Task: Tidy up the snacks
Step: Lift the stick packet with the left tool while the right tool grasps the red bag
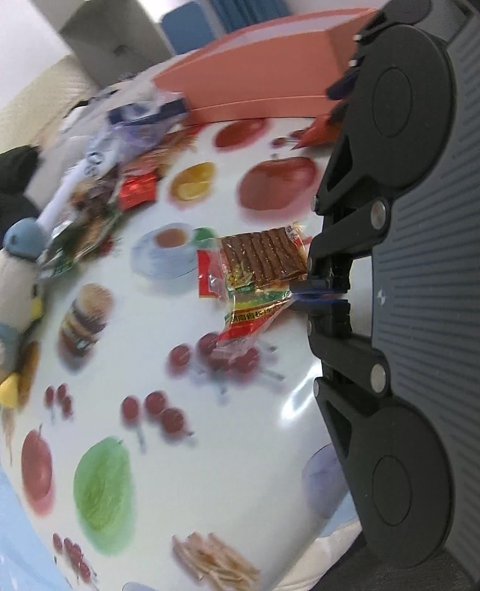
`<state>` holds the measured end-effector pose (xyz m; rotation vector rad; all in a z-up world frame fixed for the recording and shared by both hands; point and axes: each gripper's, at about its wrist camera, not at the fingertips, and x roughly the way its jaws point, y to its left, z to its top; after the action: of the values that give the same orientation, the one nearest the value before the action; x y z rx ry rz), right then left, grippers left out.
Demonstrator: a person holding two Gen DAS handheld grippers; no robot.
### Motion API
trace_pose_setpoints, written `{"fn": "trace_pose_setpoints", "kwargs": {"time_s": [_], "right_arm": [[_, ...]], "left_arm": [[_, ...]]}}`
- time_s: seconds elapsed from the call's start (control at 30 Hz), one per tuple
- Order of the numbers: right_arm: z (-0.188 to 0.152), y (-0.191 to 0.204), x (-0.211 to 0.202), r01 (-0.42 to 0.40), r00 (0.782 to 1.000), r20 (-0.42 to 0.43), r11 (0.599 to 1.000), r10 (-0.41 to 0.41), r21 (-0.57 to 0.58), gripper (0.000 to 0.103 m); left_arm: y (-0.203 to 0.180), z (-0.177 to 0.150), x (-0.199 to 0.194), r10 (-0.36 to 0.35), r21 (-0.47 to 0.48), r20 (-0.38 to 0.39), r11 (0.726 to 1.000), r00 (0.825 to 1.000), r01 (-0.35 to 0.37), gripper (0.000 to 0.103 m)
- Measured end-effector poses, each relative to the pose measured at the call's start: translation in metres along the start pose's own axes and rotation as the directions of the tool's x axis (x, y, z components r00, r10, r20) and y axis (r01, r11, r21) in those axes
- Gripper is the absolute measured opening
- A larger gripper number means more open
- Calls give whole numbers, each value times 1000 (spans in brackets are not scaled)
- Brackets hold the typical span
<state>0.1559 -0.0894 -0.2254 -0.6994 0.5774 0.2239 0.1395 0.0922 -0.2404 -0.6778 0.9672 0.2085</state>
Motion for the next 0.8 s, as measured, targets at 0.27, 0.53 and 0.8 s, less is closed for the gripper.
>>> {"fn": "trace_pose_setpoints", "kwargs": {"time_s": [0.27, 0.53, 0.8], "right_arm": [[-7, -5, 4, -48, 999, -16, 997, 49, 60, 19], [-12, -19, 6, -97, 995, -8, 984, 99, 152, 19], [-16, -42, 2, -240, 971, 66, 915, 231, 325, 83]], "left_arm": [[-21, -3, 5, -21, 48, -63, 999, 998, 24, 4], [-27, 3, -4, 0, 141, -71, 990, 997, 11, 54], [-24, 14, -18, 39, 323, -66, 946, 997, -15, 81]]}}
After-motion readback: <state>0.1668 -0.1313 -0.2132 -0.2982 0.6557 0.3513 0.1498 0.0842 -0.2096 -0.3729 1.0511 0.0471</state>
